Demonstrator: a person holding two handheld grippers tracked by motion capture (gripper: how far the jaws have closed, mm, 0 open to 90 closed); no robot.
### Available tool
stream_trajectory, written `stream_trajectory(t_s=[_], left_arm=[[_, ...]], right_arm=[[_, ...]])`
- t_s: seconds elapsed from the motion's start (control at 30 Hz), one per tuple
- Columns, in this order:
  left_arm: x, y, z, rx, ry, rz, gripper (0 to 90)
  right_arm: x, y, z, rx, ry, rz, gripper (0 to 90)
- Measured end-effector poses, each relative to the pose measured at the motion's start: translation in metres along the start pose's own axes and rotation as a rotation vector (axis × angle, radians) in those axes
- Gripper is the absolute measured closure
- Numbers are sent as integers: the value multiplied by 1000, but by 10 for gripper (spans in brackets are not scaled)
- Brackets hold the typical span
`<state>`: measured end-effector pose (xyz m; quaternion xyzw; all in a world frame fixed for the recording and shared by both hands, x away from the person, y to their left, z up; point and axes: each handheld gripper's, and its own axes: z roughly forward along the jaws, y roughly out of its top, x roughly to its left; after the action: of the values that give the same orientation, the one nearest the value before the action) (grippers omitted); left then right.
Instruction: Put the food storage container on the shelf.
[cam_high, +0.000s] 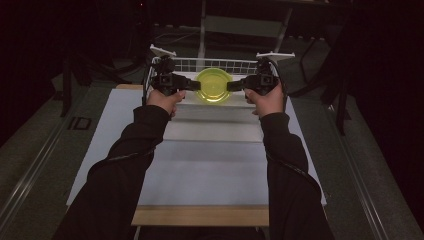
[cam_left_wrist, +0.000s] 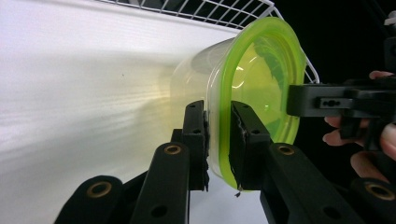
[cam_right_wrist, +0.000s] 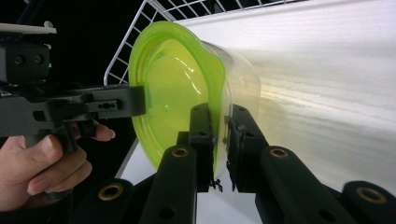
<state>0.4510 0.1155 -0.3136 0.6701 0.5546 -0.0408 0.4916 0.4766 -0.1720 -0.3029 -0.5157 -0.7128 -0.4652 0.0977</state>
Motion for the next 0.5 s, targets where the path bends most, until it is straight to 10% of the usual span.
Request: stream_trajectory(t_s=[0.5], left_arm=[[3, 9, 16, -7, 14, -4, 612]], right_arm=[[-10, 11, 12, -23, -49, 5, 574]])
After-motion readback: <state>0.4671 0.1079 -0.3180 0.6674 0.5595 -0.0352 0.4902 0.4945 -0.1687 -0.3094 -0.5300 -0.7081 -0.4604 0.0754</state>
